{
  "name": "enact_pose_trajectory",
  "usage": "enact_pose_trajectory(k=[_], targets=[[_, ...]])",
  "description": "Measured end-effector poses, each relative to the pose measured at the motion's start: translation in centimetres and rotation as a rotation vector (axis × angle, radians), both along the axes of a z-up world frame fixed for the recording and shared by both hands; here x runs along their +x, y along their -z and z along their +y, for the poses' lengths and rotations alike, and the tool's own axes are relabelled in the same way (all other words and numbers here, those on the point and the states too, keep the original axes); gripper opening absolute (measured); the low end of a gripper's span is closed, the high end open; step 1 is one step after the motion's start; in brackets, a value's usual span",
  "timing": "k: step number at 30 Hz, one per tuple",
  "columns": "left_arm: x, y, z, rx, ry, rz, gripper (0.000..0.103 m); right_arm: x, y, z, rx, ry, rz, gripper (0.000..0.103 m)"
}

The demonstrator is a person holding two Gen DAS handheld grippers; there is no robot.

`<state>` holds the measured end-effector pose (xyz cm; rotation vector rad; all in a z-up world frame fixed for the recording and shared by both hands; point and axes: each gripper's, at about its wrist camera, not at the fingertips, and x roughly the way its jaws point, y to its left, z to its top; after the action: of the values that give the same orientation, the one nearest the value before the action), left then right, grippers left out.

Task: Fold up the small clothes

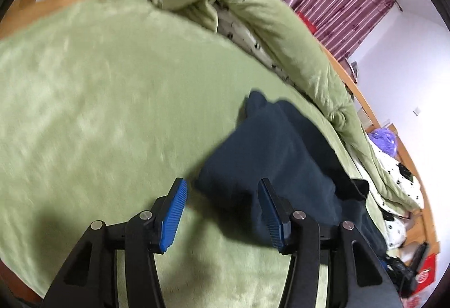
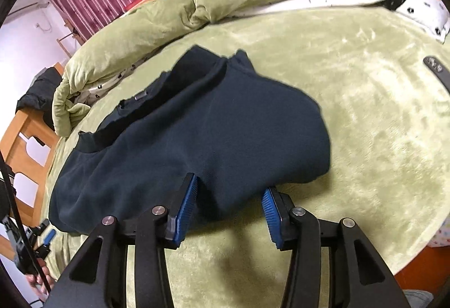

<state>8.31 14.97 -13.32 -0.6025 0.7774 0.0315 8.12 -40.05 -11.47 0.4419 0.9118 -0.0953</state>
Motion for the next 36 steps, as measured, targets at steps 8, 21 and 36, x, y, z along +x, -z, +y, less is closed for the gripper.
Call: enact_pose_trajectory(k=[8,21,36], targets=[[3.6,-3.3,-1.4,0.04,0.045,-0.041,0.05,1.9,-4.9,0.6,-0.154,-0.028,-0.107,0.048],[14.0,-3.8,-7.2,0.213,0.17,-0.014,0.05,14.2,-3.6,2.1,-0.206,-0.163,-0.104,0.056],[22.1,3.7,-8.9,0.239,0.333,0.153,0.049,23.3,4.5,-0.4,-0.125,-0.206,0.067,0.062]])
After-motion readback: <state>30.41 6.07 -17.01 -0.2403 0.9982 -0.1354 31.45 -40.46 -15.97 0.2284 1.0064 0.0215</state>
